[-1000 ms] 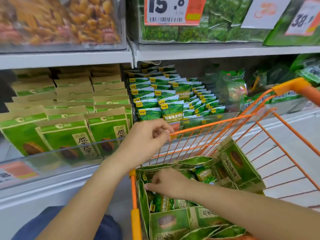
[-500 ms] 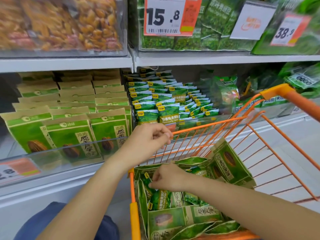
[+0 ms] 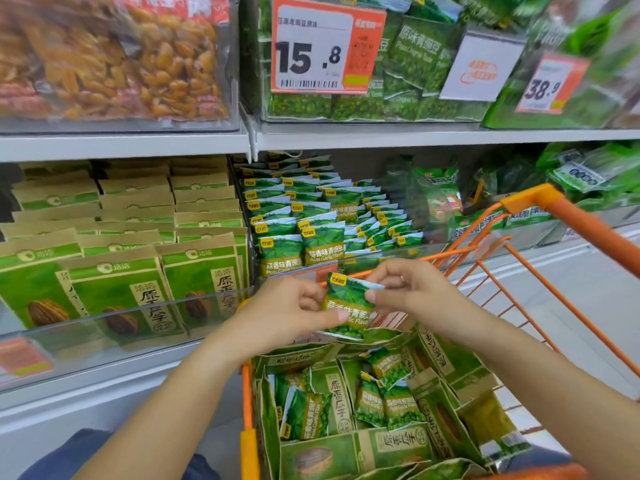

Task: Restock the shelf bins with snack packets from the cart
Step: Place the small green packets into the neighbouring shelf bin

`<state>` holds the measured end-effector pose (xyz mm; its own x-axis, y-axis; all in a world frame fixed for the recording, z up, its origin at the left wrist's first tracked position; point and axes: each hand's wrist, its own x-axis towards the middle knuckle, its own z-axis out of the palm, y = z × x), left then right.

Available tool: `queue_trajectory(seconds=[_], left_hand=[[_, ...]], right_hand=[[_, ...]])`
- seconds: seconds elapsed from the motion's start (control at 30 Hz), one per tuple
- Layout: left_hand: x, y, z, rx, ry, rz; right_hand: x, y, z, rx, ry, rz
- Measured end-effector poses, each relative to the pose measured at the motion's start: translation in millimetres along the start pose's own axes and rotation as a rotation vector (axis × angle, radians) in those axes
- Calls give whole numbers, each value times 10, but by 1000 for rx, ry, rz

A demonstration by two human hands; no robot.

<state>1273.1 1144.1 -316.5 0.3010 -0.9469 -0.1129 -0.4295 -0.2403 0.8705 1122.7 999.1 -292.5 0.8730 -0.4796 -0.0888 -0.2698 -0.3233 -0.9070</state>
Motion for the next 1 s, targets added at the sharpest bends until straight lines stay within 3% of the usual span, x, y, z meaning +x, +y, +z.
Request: queue_trajectory(seconds=[0.2, 0.33, 0.4, 0.5, 0.7, 0.93, 1.0], left_hand=[[132, 51, 100, -75, 233, 91], [200, 29, 195, 500, 520, 275], [274, -22, 169, 652, 579, 298], [353, -102, 148, 724, 576, 201], [371, -122, 108, 717, 577, 237], [467, -102, 88, 671, 604, 356], [451, -78, 81, 646, 628, 403]], right_hand=[[42, -73, -170, 8, 26, -40], [243, -121, -398, -78, 216, -125], [505, -57, -536, -113, 377, -136], [975, 114, -623, -204, 494, -62], [1565, 203, -448, -211, 381, 52], [1512, 221, -312, -312, 504, -5], [1263, 158, -328, -307, 613, -159]])
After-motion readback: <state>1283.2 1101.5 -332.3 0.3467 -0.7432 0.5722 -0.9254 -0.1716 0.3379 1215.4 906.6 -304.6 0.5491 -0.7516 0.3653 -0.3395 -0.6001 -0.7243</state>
